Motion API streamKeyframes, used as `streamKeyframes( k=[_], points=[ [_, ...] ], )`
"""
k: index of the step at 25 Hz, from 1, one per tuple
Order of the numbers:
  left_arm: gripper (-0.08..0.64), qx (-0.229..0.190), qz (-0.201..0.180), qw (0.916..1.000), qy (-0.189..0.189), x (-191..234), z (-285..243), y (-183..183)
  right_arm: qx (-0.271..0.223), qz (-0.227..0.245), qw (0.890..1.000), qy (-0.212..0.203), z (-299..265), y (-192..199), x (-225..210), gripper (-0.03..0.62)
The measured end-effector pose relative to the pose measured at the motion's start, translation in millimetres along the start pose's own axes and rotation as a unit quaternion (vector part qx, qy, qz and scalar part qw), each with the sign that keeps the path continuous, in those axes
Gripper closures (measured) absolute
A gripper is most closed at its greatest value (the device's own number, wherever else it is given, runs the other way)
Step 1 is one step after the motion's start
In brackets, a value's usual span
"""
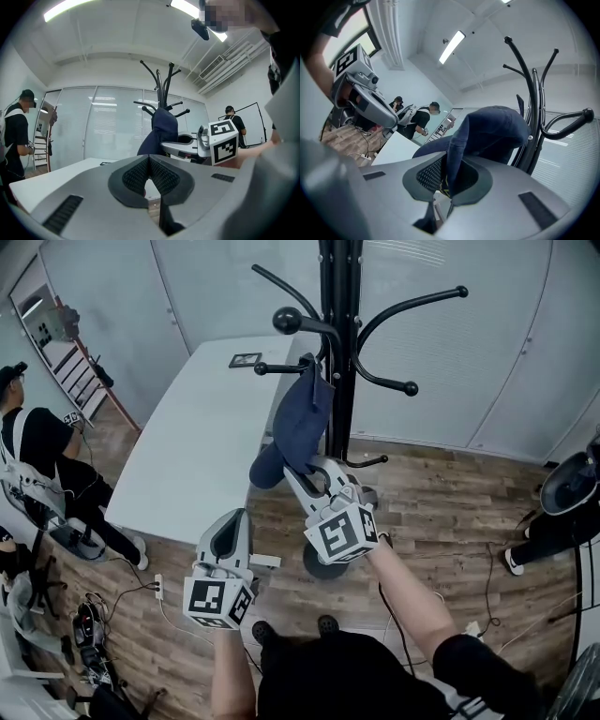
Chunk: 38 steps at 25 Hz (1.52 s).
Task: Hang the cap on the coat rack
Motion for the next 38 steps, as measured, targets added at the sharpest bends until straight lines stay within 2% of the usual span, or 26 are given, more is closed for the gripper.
streamKeyframes(
  k=[7,18,38],
  points=[
    [0.545,-0.006,0.000,1.0000,0.005,-6.2,-2.4,-4.1,0.016,-0.002,1.000,0.008,10.1,9.0,-2.4,0.540],
    [0.545,0.001,0.012,0.9999,0.011,-16.4,-3.9,3.7,0.033,0.000,0.999,-0.002,19.8,21.1,5.1,0.538],
    [0.545,0.007,0.008,0.9996,0.025,-24.6,-13.6,5.7,0.063,-0.019,0.998,-0.021,24.3,43.5,13.1,0.500]
  ],
)
Point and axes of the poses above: the fingertips, and each gripper's own axes: z backward along the fingers, x to its left, y out of its underside, the point moved 7 cm from there along z, backward along the fingers, and after that the axes turned 9 degrees about -y, right-handed, at the moved point
